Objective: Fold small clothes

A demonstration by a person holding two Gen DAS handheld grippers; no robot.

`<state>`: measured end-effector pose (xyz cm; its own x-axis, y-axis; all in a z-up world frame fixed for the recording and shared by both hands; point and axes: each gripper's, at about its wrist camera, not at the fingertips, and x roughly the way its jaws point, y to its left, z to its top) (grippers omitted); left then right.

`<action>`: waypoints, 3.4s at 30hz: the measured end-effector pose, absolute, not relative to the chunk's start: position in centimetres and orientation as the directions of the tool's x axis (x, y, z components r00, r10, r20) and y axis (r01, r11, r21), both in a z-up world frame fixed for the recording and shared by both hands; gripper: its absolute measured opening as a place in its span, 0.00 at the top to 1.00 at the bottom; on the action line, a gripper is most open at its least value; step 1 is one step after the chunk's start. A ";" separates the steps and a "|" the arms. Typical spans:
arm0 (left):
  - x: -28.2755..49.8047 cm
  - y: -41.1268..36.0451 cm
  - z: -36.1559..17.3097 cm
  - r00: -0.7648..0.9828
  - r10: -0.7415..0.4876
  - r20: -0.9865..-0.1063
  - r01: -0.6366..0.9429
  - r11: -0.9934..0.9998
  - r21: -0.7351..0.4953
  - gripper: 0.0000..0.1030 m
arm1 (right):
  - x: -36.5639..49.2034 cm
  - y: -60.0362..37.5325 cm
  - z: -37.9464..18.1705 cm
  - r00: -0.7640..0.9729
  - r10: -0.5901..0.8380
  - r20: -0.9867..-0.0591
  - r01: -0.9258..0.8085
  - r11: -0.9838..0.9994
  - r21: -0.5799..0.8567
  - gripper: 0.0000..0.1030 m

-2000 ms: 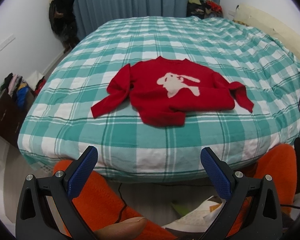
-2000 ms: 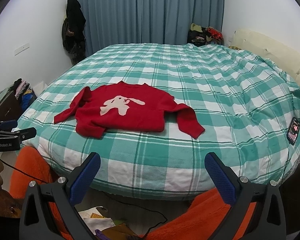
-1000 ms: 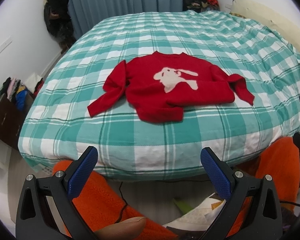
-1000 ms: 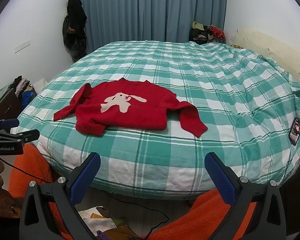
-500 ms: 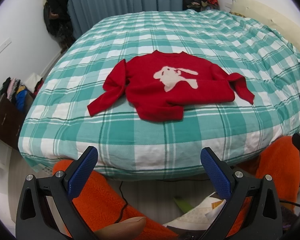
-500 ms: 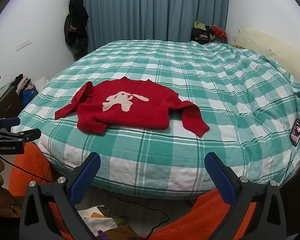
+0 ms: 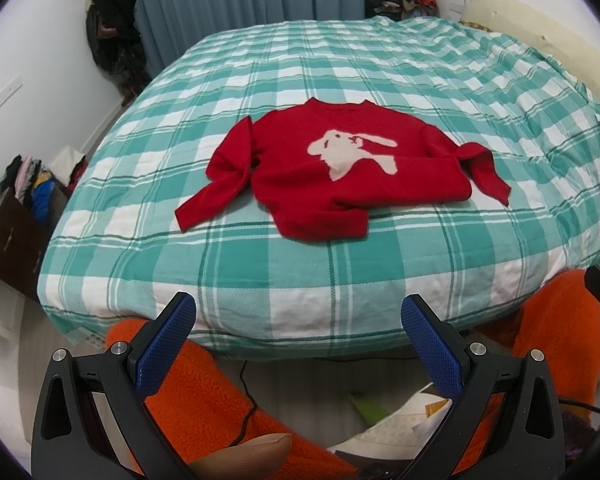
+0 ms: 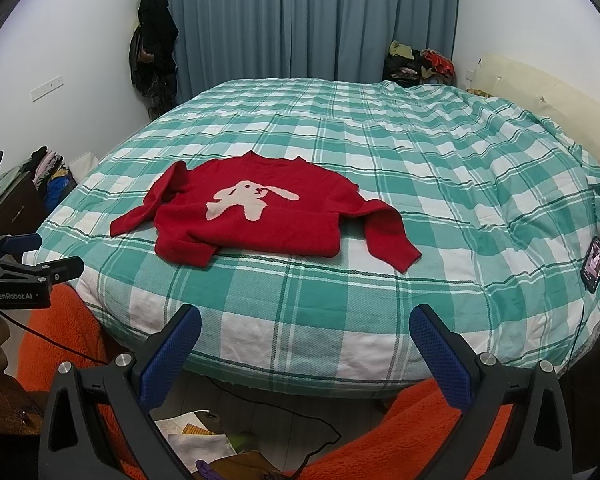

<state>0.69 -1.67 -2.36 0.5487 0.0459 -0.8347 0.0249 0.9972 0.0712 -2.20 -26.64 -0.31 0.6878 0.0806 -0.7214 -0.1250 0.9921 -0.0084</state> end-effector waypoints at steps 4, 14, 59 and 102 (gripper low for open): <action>0.7 -1.7 -2.4 0.547 0.046 -0.836 0.023 0.997 0.070 0.01 | -2.2 -26.5 -0.5 0.686 0.080 -0.723 -0.124 0.992 -0.008 0.00; 1.1 -1.5 -2.8 0.532 0.045 -0.845 0.019 0.998 0.065 0.01 | -2.0 -26.3 -0.8 0.688 0.084 -0.721 -0.129 0.992 -0.007 0.00; 11.2 9.4 -18.6 0.407 -0.364 -0.838 -0.184 0.866 -0.465 0.47 | 18.6 -28.1 -19.0 0.431 0.490 -0.758 -0.413 0.854 0.317 0.17; 8.6 5.9 -19.7 0.208 -0.324 -0.923 -0.036 0.940 -0.338 0.95 | 9.0 -29.7 -16.9 0.113 0.585 -0.803 -0.260 0.797 0.545 0.94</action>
